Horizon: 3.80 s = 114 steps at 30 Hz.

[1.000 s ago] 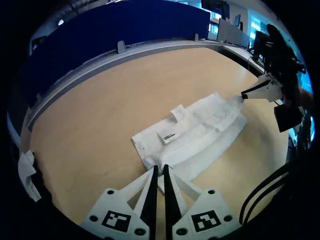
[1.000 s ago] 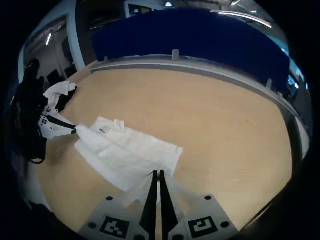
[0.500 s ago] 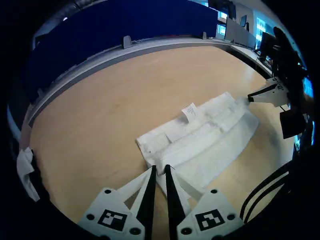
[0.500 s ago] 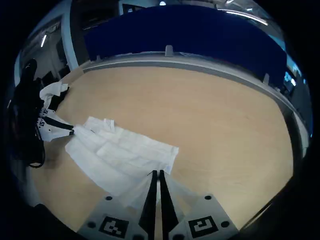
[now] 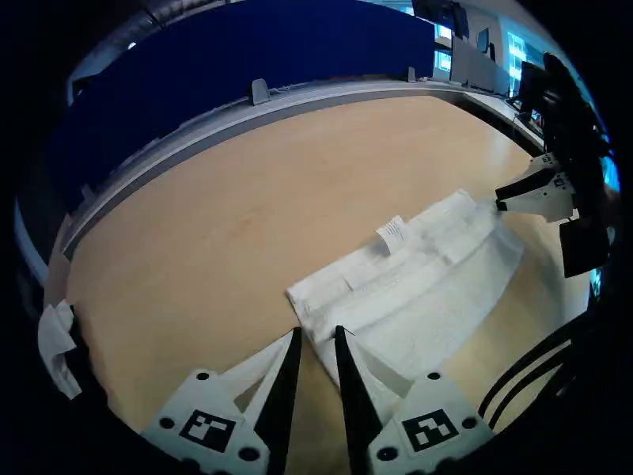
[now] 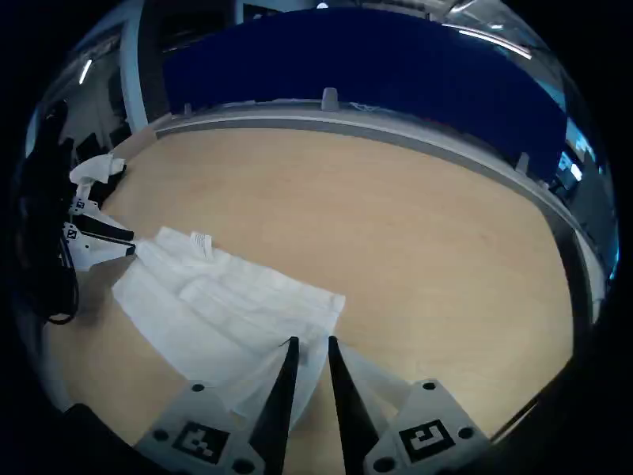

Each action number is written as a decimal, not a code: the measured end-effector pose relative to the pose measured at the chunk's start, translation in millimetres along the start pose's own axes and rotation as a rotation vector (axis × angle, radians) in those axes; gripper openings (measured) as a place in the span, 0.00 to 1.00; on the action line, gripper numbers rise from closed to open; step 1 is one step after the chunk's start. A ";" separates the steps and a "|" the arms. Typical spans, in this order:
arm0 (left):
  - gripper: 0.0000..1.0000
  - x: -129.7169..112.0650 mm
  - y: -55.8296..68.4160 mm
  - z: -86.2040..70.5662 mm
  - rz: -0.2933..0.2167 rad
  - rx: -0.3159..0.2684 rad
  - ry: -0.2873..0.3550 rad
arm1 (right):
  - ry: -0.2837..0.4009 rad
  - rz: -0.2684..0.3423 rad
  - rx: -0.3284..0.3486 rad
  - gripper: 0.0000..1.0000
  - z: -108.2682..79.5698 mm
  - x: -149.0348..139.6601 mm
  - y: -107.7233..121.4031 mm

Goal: Fold towel

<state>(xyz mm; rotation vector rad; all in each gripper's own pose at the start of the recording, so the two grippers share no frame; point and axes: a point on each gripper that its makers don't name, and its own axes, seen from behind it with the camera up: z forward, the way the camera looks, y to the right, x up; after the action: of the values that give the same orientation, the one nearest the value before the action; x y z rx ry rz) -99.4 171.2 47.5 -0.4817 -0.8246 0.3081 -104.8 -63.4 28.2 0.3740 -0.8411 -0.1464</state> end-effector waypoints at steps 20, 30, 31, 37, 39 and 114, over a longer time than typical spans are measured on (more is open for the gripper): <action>0.81 12.9 -13.6 -0.9 -0.025 0.029 0.034 | 0.051 -0.003 -0.059 0.75 0.0 22.2 11.5; 0.90 18.2 -23.1 -7.1 -0.028 0.048 0.055 | 0.081 0.001 -0.075 0.99 -6.2 31.5 16.6; 0.90 18.7 -23.7 -7.6 -0.028 0.050 0.057 | 0.083 0.000 -0.075 1.00 -6.8 32.0 16.4; 0.90 21.0 -26.1 -12.8 -0.038 0.058 0.067 | 0.089 -0.011 -0.071 1.00 -8.8 34.3 13.0; 0.90 20.6 -26.9 -16.5 -0.043 0.060 0.069 | 0.091 -0.016 -0.066 1.00 -9.5 35.6 10.3; 0.90 -116.6 -63.3 -130.5 -0.322 0.252 0.047 | 0.056 -0.229 0.197 1.00 23.9 41.5 -144.2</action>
<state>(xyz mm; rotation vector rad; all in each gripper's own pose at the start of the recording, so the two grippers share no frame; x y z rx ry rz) -70.3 28.3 -68.2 -0.1158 -0.7907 0.0992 -92.3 -214.5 17.1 0.6573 -0.7579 -0.2656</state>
